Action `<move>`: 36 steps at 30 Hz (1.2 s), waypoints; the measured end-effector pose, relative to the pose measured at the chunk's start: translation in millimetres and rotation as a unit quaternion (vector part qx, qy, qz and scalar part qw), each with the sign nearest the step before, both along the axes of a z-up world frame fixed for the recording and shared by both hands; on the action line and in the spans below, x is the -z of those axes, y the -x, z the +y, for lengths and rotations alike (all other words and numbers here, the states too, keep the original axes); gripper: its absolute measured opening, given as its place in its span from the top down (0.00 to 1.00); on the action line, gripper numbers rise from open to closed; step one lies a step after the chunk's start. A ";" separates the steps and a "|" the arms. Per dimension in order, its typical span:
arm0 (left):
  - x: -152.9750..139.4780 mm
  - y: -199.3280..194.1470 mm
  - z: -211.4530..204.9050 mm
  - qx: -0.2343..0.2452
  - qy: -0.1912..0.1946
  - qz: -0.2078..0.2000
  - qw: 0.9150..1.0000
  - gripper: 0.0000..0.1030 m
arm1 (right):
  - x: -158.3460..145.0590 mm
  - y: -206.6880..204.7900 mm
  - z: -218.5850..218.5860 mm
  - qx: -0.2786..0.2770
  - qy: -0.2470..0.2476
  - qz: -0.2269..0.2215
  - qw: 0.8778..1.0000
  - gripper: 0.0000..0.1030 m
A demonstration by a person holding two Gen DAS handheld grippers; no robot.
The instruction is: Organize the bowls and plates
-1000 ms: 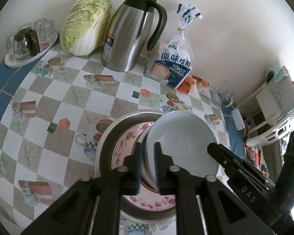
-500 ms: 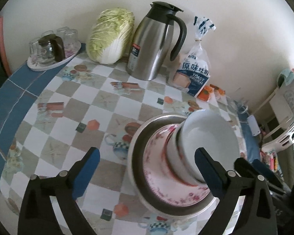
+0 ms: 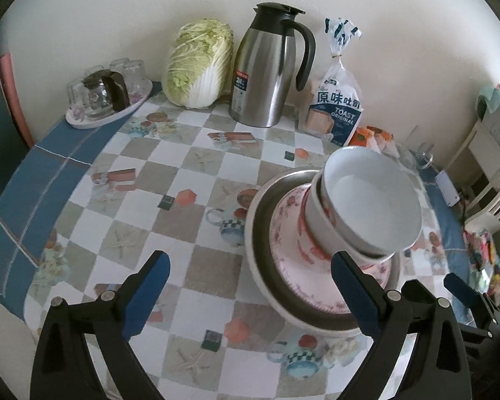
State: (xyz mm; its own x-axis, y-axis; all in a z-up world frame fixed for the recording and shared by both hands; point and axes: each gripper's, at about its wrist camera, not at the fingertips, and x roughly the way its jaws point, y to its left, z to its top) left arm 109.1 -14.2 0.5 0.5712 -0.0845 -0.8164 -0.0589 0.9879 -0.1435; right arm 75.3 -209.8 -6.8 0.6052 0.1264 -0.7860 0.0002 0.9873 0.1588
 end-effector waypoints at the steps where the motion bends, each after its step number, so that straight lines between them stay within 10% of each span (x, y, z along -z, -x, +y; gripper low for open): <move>1: 0.1 3.6 -0.8 -0.002 -0.014 -0.002 1.000 0.05 | 3.2 2.6 0.5 0.000 0.001 0.004 1.000 0.00; 6: 9.7 14.7 -6.8 0.008 -0.065 0.009 0.998 0.05 | 16.2 13.7 0.7 0.003 0.005 0.020 1.000 0.00; 36: 44.3 13.2 4.1 0.030 -0.068 0.066 0.995 0.05 | 33.6 18.0 1.4 0.006 0.025 0.042 0.999 0.00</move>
